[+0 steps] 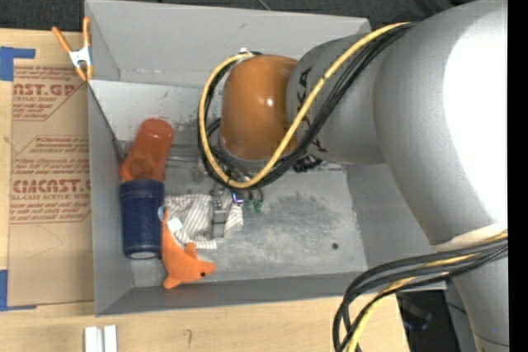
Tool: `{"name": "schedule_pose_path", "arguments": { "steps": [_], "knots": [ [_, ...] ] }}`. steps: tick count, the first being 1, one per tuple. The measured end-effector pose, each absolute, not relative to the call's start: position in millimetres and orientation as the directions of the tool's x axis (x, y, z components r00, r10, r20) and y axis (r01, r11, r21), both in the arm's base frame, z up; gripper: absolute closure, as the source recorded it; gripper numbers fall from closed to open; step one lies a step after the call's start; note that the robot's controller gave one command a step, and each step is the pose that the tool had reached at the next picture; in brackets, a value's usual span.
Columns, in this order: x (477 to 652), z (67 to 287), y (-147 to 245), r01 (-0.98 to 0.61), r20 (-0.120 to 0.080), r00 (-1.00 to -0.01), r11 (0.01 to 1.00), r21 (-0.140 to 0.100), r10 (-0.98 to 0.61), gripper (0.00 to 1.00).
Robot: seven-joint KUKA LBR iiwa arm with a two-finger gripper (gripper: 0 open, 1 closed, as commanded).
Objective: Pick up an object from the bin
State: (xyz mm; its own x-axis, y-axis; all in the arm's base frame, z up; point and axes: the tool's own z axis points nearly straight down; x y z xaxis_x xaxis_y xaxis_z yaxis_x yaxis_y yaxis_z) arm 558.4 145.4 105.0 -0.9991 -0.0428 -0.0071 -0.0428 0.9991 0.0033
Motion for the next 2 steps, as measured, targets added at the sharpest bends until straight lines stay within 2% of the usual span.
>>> {"name": "schedule_pose_path", "arguments": {
  "steps": [1,2],
  "knots": [
    [537.0,67.9,133.7,0.017,0.002,-1.0,1.0,0.001,0.017,0.0],
    [527.9,70.5,147.3,0.036,0.0,-0.999,0.999,0.002,0.036,1.0]
  ]
}}
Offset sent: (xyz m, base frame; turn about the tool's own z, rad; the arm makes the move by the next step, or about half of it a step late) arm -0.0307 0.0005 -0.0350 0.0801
